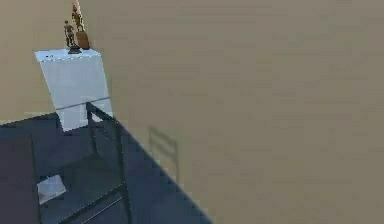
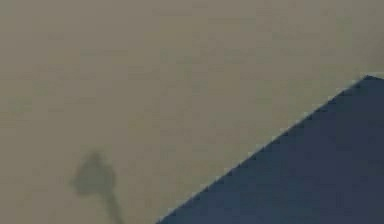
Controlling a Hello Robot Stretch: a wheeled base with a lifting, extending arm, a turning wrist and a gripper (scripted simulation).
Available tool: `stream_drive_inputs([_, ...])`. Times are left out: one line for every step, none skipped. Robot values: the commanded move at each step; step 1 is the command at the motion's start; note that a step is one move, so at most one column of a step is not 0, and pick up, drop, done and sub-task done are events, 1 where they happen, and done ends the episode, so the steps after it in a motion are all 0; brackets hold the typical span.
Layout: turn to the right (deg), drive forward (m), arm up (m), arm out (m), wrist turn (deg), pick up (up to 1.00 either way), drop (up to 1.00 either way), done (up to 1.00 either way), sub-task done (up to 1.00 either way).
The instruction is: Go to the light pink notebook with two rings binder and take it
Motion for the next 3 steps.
stream_drive_inputs([-45.0, 0.0, 0.0, 0.0, 0.0, 0.0, 0.0, 0.0, 0.0])
stream_drive_inputs([-45.0, 0.0, 0.0, 0.0, 0.0, 0.0, 0.0, 0.0, 0.0])
stream_drive_inputs([-39.0, 0.0, 0.0, 0.0, 0.0, 0.0, 0.0, 0.0, 0.0])
